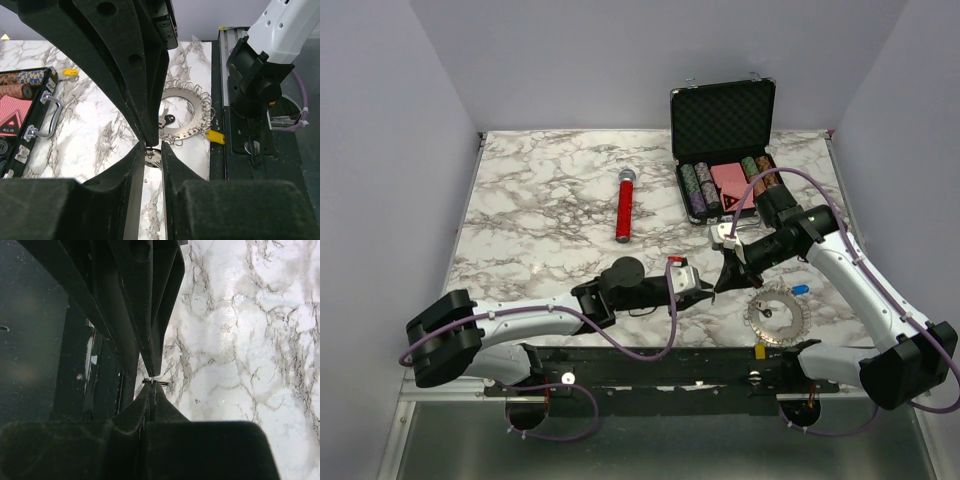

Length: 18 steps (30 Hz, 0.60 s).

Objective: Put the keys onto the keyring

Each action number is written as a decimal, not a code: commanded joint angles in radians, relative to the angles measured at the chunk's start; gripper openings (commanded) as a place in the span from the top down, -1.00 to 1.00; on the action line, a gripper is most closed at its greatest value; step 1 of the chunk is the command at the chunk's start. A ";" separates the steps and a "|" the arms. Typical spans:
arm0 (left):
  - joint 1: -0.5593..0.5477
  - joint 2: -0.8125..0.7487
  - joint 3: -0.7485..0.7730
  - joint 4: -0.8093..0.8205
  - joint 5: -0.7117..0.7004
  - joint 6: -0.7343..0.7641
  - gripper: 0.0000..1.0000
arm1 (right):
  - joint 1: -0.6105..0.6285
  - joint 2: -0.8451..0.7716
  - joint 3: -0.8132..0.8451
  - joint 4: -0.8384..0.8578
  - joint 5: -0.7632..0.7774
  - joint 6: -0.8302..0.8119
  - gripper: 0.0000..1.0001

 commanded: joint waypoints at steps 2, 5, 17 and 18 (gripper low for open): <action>-0.008 0.020 0.035 -0.027 0.002 0.010 0.48 | 0.007 -0.017 -0.002 0.015 -0.027 0.010 0.97; -0.006 0.023 0.039 -0.034 -0.002 0.012 0.48 | 0.007 -0.014 -0.002 0.015 -0.030 0.010 0.97; -0.005 0.033 0.046 -0.063 -0.014 0.030 0.77 | 0.007 -0.014 -0.001 0.012 -0.044 0.008 0.97; -0.006 0.034 0.048 -0.062 -0.014 0.028 0.83 | 0.007 -0.015 -0.002 0.012 -0.042 0.010 0.97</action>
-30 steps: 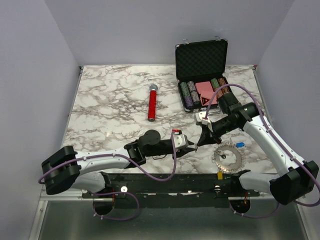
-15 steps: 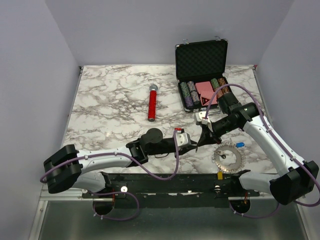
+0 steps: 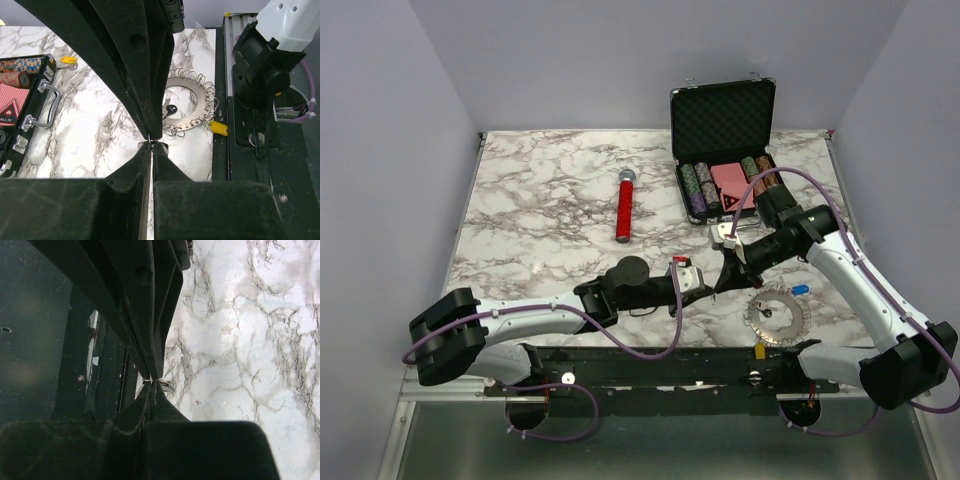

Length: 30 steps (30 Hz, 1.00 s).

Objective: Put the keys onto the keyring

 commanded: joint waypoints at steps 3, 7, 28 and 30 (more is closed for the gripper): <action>-0.006 0.009 0.028 -0.012 -0.004 0.006 0.87 | 0.005 -0.015 -0.002 0.012 -0.033 0.005 0.97; -0.005 0.007 0.028 -0.008 -0.005 -0.003 1.00 | 0.007 -0.018 -0.005 0.018 -0.041 0.011 0.95; -0.006 -0.025 -0.361 0.897 -0.130 -0.351 1.00 | -0.064 -0.118 -0.188 0.321 -0.365 0.225 0.06; -0.005 -0.017 -0.360 0.907 -0.123 -0.354 1.00 | -0.064 -0.120 -0.183 0.323 -0.372 0.222 0.06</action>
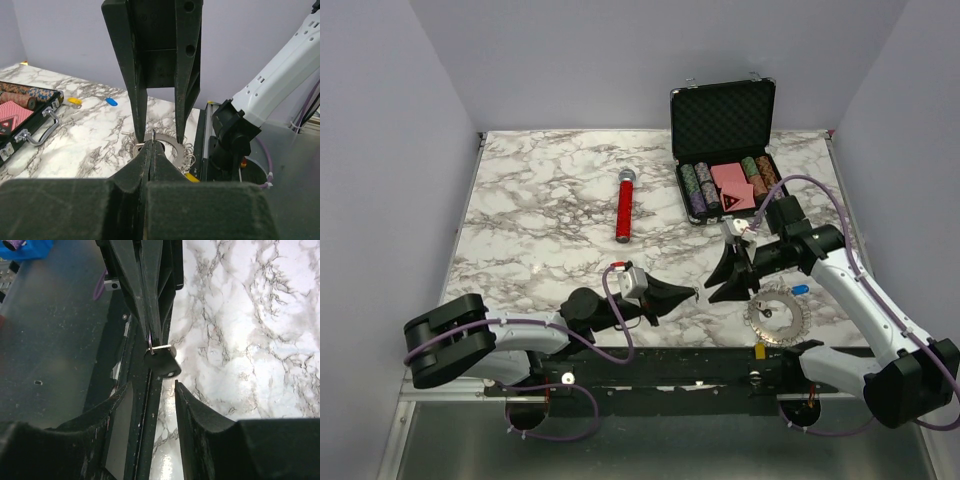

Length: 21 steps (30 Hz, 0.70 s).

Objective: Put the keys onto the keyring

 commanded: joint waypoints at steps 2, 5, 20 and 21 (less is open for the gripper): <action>-0.003 0.031 0.004 0.193 0.011 -0.038 1.00 | -0.009 -0.020 0.000 0.082 -0.094 0.023 0.06; -0.004 0.041 0.009 0.195 0.018 -0.040 1.00 | -0.012 -0.015 0.005 0.078 -0.116 0.016 0.06; -0.004 0.088 0.052 0.210 0.050 -0.051 1.00 | -0.012 0.002 -0.031 0.124 -0.151 0.050 0.19; -0.004 0.090 0.052 0.212 0.050 -0.052 1.00 | -0.013 0.002 -0.029 0.127 -0.154 0.052 0.20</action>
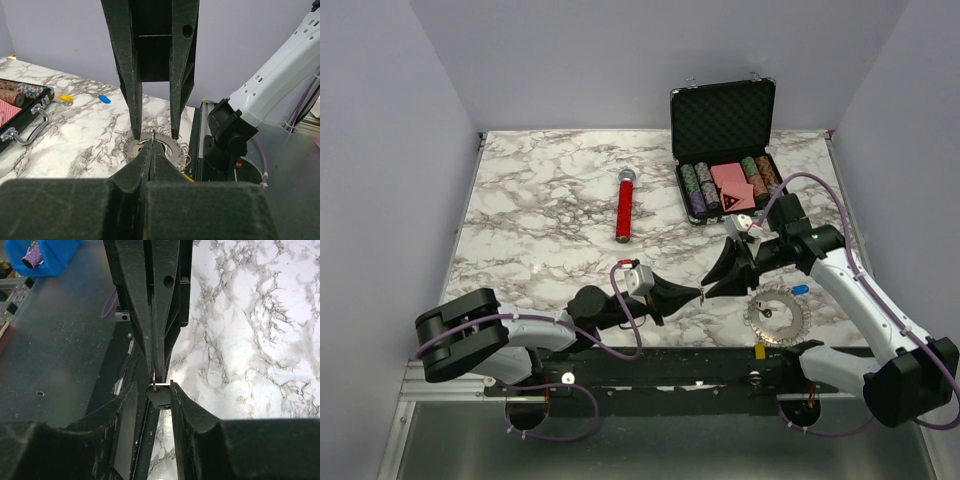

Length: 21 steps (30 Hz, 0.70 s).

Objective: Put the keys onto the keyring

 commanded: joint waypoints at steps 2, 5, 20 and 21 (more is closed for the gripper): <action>-0.004 0.021 0.031 0.165 0.031 -0.018 1.00 | -0.005 -0.006 -0.021 0.047 -0.043 0.028 0.22; -0.004 0.023 0.031 0.171 0.030 -0.018 1.00 | -0.005 -0.012 -0.032 0.064 -0.043 0.048 0.26; -0.003 0.020 0.034 0.165 0.033 -0.015 1.00 | -0.005 -0.035 -0.056 0.101 -0.052 0.091 0.72; -0.003 0.020 0.034 0.166 0.033 -0.015 1.00 | -0.006 -0.037 -0.062 0.107 -0.053 0.095 0.77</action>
